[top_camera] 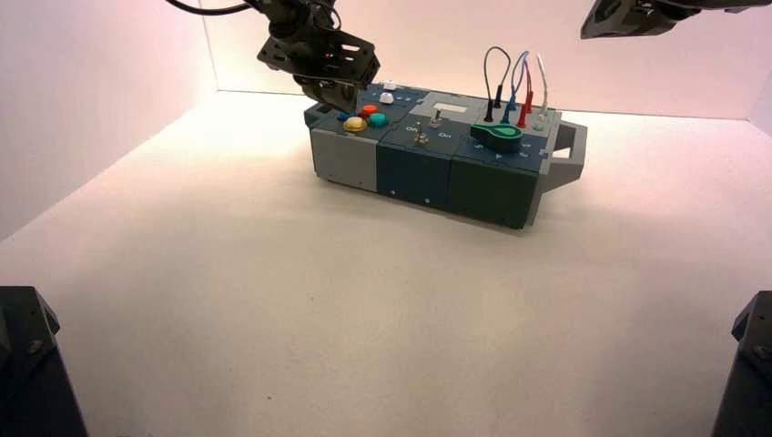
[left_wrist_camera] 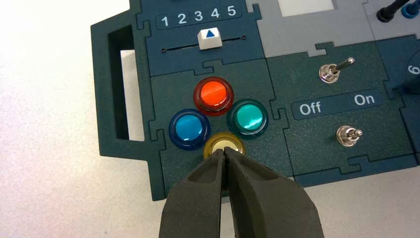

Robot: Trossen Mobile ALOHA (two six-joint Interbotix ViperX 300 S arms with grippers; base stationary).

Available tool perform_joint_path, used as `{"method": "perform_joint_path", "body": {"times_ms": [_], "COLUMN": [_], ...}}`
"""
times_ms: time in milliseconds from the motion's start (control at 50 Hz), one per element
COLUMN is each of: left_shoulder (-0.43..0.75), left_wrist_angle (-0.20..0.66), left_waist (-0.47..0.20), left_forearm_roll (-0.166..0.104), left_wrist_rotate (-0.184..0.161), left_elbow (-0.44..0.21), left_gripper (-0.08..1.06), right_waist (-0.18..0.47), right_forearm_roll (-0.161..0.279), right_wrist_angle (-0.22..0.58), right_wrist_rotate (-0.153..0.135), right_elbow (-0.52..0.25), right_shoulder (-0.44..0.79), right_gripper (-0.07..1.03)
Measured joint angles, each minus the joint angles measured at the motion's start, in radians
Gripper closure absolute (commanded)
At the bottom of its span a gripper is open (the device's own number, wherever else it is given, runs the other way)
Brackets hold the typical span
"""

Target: Push the yellow button with the left gripper.

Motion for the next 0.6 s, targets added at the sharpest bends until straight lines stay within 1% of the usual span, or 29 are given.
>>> {"method": "perform_joint_path", "body": {"times_ms": [120, 420, 600], "left_shoulder": [0.011, 0.046, 0.044], "left_wrist_angle": [-0.005, -0.008, -0.008], "left_waist": [-0.002, -0.002, -0.002], "left_forearm_roll": [-0.002, -0.002, -0.002], "left_wrist_rotate": [0.000, 0.000, 0.000], "left_elbow": [-0.003, -0.035, -0.035], "left_gripper": [1.00, 1.00, 1.00], "right_waist": [-0.002, 0.000, 0.000], "right_forearm_roll": [0.000, 0.000, 0.000], "right_wrist_angle": [0.000, 0.000, 0.000], "right_wrist_rotate": [0.000, 0.000, 0.000], "right_elbow": [0.000, 0.000, 0.000], "right_shoulder": [0.000, -0.003, -0.005], "right_gripper": [0.98, 0.98, 0.98]}}
